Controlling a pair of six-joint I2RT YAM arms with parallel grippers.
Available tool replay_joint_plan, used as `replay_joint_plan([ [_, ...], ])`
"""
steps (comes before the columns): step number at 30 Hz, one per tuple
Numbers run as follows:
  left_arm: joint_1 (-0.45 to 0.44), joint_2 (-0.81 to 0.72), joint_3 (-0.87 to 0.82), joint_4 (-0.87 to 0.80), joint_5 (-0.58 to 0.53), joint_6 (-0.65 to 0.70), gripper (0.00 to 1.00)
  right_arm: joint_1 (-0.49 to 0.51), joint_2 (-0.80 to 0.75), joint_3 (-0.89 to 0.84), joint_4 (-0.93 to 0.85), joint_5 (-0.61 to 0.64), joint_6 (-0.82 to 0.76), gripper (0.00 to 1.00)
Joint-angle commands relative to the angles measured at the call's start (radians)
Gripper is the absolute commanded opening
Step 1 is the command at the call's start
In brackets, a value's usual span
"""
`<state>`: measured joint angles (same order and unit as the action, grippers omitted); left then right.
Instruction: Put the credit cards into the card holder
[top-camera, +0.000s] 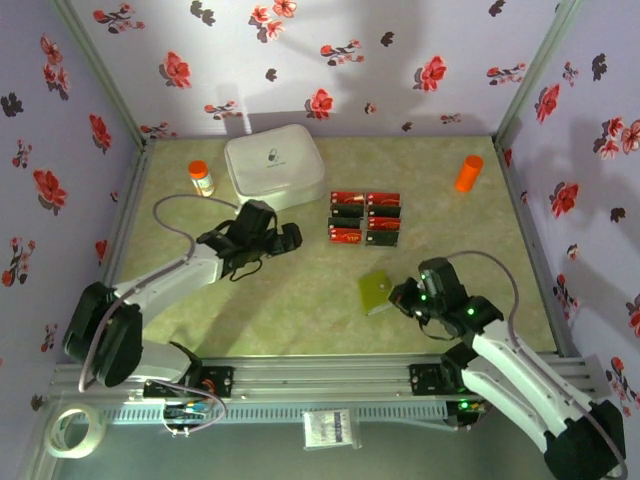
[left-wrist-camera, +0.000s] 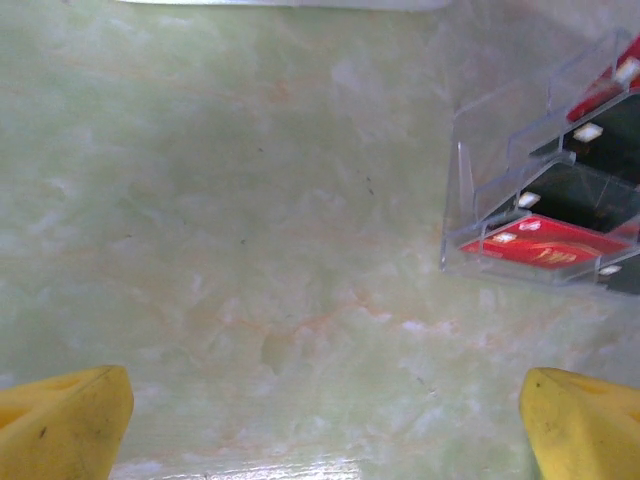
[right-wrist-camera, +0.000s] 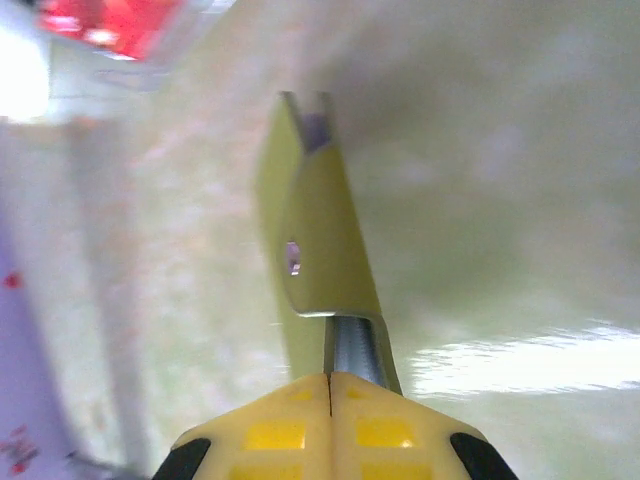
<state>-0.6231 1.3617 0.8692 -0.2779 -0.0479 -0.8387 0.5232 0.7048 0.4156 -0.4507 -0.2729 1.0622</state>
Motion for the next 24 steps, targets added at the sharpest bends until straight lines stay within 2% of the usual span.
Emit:
replay_joint_plan([
  [1, 0.054, -0.049, -0.078, 0.153, 0.182, -0.089, 1.00, 0.033, 0.092, 0.074, 0.266, -0.121, 0.010, 0.00],
  [4, 0.075, -0.075, -0.156, 0.317, 0.290, -0.178, 1.00, 0.088, 0.201, 0.141, 0.409, -0.097, 0.047, 0.00],
  [6, 0.076, -0.088, -0.204, 0.429, 0.316, -0.238, 1.00, 0.124, 0.277, 0.182, 0.501, -0.073, 0.070, 0.00],
  [10, 0.077, -0.113, -0.262, 0.568, 0.313, -0.331, 1.00, 0.163, 0.416, 0.236, 0.703, -0.033, 0.145, 0.00],
  [13, 0.077, -0.125, -0.268, 0.600, 0.301, -0.355, 1.00, 0.174, 0.490, 0.265, 0.817, -0.021, 0.194, 0.00],
  [24, 0.076, -0.089, -0.296, 0.758, 0.241, -0.475, 1.00, 0.221, 0.576, 0.278, 1.003, 0.016, 0.289, 0.00],
])
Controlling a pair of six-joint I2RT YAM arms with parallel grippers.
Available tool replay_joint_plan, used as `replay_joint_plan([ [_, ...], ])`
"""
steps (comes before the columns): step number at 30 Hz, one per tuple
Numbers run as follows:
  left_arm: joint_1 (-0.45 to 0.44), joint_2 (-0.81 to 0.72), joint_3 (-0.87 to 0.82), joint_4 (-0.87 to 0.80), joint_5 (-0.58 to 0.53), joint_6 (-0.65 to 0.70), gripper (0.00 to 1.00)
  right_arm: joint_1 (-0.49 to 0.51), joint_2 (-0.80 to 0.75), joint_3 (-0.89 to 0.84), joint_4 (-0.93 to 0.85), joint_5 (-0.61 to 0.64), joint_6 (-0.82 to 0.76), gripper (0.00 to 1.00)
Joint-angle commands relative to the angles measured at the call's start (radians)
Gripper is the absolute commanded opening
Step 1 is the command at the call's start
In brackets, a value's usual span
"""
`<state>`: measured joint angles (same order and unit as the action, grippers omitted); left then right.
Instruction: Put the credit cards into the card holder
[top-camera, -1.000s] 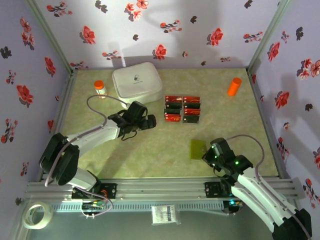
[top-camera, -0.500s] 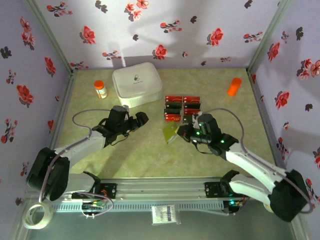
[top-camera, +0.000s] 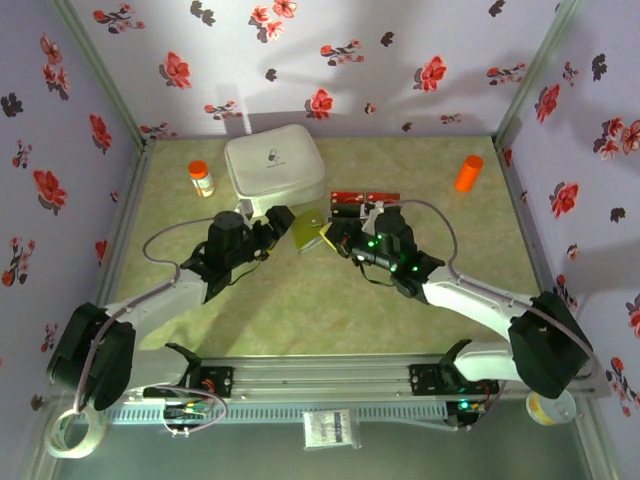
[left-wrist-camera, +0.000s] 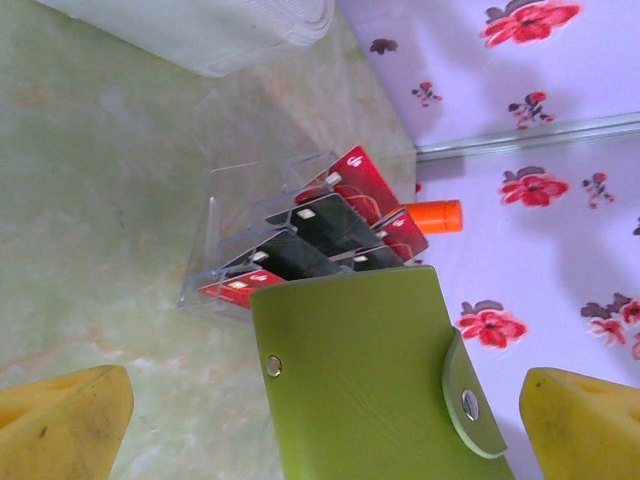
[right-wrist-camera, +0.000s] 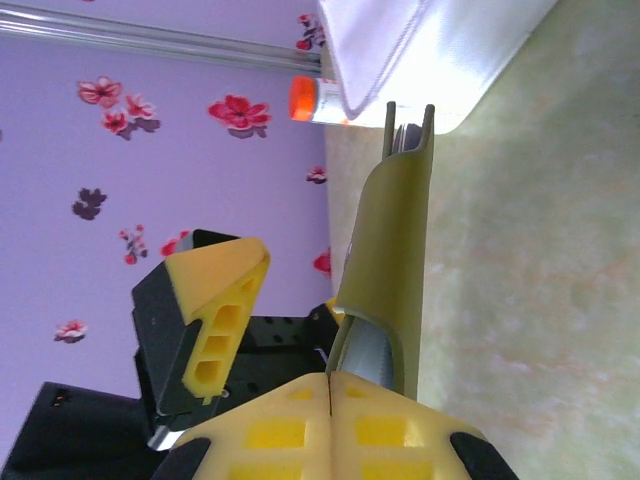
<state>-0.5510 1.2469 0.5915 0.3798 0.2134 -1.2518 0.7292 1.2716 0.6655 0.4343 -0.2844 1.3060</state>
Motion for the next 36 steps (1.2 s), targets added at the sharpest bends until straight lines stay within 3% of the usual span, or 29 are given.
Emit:
replay_joint_plan([
  [1, 0.002, 0.038, -0.020, 0.125, -0.019, -0.077, 1.00, 0.021, 0.013, 0.028, 0.126, 0.030, 0.050, 0.00],
  [6, -0.006, 0.096, -0.032, 0.280, -0.016, -0.137, 0.93, 0.047, 0.038, 0.028, 0.160, 0.037, 0.065, 0.00],
  [12, -0.010, 0.115, -0.042, 0.393, -0.019, -0.158, 0.72, 0.055, 0.052, -0.009, 0.193, 0.054, 0.078, 0.00],
  [19, -0.010, 0.114, -0.063, 0.430, -0.028, -0.158, 0.49, 0.055, 0.040, -0.048, 0.195, 0.076, 0.078, 0.00],
  [26, -0.010, 0.121, -0.069, 0.448, -0.034, -0.158, 0.38, 0.055, 0.044, -0.060, 0.190, 0.079, 0.078, 0.00],
  [34, -0.007, 0.143, -0.075, 0.463, -0.018, -0.131, 0.01, 0.052, 0.040, -0.068, 0.179, 0.062, 0.063, 0.00],
  [35, -0.004, 0.143, -0.077, 0.463, -0.012, -0.122, 0.00, 0.049, 0.035, -0.072, 0.169, 0.056, 0.055, 0.00],
  [36, 0.000, 0.144, -0.078, 0.463, -0.003, -0.109, 0.00, 0.043, 0.023, -0.074, 0.146, 0.048, 0.041, 0.06],
])
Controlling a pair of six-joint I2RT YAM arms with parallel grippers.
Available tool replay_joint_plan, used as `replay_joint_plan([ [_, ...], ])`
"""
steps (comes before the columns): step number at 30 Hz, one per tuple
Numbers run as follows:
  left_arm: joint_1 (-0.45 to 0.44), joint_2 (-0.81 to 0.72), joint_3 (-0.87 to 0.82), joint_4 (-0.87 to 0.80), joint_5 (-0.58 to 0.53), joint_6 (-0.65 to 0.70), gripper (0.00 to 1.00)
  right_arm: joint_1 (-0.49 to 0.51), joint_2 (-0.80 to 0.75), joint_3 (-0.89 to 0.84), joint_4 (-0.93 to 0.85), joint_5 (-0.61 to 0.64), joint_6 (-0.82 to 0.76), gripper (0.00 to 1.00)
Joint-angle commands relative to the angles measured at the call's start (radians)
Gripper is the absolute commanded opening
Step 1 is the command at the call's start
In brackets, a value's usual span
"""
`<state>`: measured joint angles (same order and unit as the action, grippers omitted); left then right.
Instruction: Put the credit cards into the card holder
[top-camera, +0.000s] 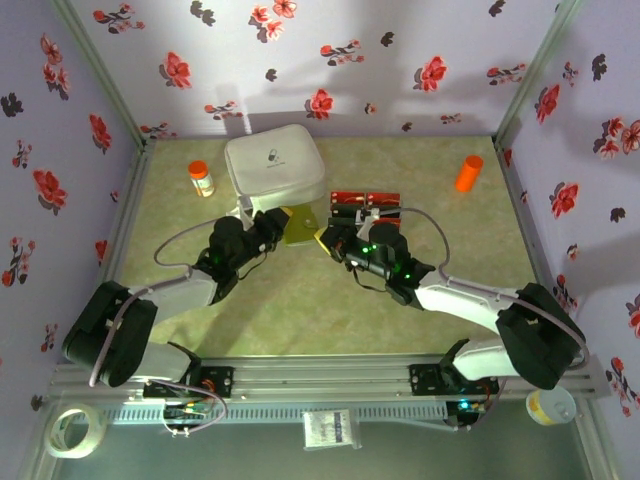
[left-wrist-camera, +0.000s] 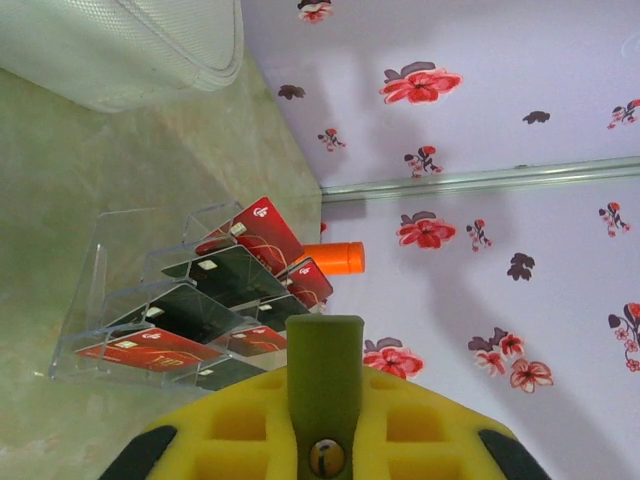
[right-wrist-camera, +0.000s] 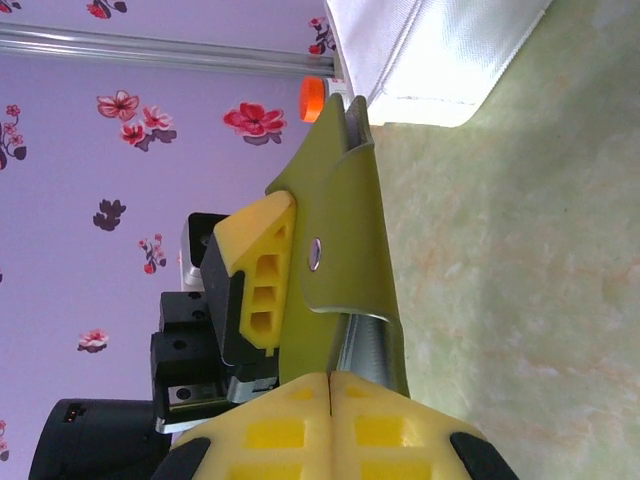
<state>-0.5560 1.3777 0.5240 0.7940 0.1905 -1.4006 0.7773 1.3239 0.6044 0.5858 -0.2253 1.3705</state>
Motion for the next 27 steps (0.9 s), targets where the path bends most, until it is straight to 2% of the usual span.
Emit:
replay_joint_plan([
  [1, 0.009, 0.011, -0.012, 0.045, 0.027, 0.057, 0.00, -0.015, -0.048, -0.014, -0.046, -0.018, -0.046, 0.14],
  [4, 0.021, -0.006, -0.018, 0.004, 0.051, 0.130, 0.00, -0.037, -0.128, 0.008, -0.281, 0.002, -0.171, 0.34],
  [7, 0.024, -0.034, -0.017, -0.062, 0.068, 0.210, 0.00, -0.034, -0.188, 0.105, -0.616, 0.098, -0.372, 0.44],
  [10, 0.024, -0.057, -0.002, -0.137, 0.084, 0.271, 0.00, -0.026, -0.184, 0.199, -0.809, 0.178, -0.511, 0.47],
  [15, 0.021, -0.070, 0.028, -0.227, 0.092, 0.311, 0.00, 0.007, -0.072, 0.343, -0.911, 0.213, -0.616, 0.50],
  [22, 0.007, -0.060, 0.051, -0.243, 0.089, 0.302, 0.00, 0.101, 0.170, 0.564, -0.963, 0.273, -0.687, 0.54],
  [27, 0.001, -0.061, 0.061, -0.257, 0.085, 0.298, 0.00, 0.139, 0.281, 0.649, -0.992, 0.322, -0.711, 0.55],
])
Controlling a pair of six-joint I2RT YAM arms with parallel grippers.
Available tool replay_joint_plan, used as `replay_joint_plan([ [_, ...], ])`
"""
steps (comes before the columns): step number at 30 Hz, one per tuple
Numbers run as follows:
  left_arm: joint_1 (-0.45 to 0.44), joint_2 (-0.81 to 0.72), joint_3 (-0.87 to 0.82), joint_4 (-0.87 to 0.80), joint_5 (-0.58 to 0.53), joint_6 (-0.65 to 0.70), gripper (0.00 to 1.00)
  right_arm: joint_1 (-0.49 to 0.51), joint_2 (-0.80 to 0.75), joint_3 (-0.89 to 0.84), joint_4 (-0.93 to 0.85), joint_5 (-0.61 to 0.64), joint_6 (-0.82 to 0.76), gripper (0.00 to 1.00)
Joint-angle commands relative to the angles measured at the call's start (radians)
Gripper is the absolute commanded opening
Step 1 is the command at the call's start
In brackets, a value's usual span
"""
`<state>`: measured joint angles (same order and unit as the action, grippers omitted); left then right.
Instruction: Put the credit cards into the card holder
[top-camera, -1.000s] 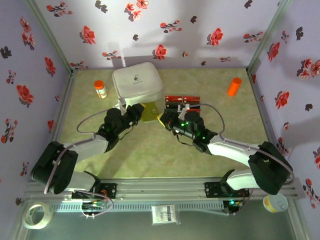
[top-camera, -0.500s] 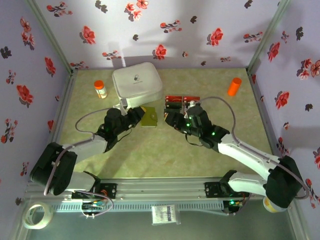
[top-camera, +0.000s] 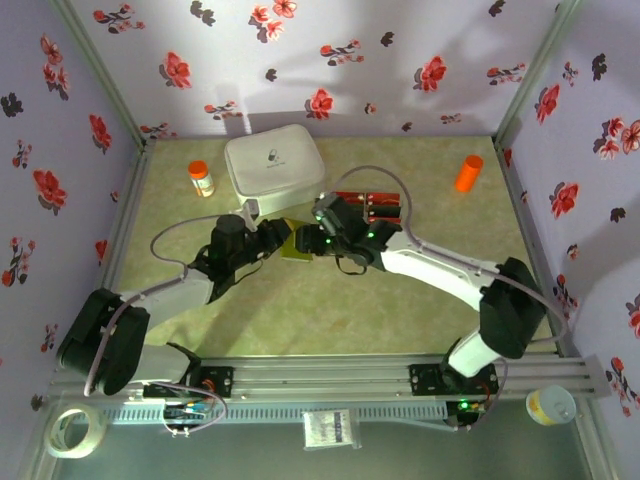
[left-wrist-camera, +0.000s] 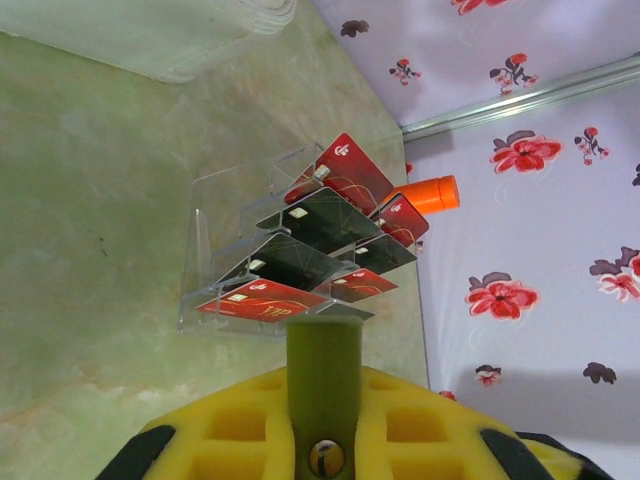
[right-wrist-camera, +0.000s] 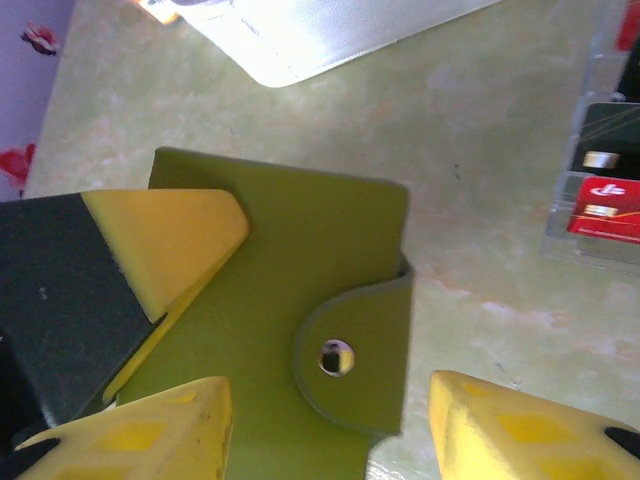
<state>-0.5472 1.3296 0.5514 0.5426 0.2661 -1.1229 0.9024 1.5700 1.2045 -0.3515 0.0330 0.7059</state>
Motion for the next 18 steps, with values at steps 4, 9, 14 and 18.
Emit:
replay_joint_plan([
  [4, -0.013, -0.020, 0.036, 0.000, 0.008, 0.009, 0.00, 0.019, 0.082, 0.053, -0.064, 0.098, -0.039, 0.53],
  [9, -0.017, -0.038, 0.032, 0.000, -0.002, 0.007, 0.00, 0.018, 0.082, -0.015, -0.051, 0.145, -0.010, 0.43],
  [14, -0.020, -0.041, 0.026, 0.012, -0.005, -0.002, 0.00, 0.018, 0.083, -0.068, -0.020, 0.158, 0.013, 0.25],
  [18, -0.022, -0.045, 0.019, 0.030, -0.006, -0.015, 0.00, 0.016, 0.085, -0.104, -0.010, 0.168, 0.029, 0.00],
])
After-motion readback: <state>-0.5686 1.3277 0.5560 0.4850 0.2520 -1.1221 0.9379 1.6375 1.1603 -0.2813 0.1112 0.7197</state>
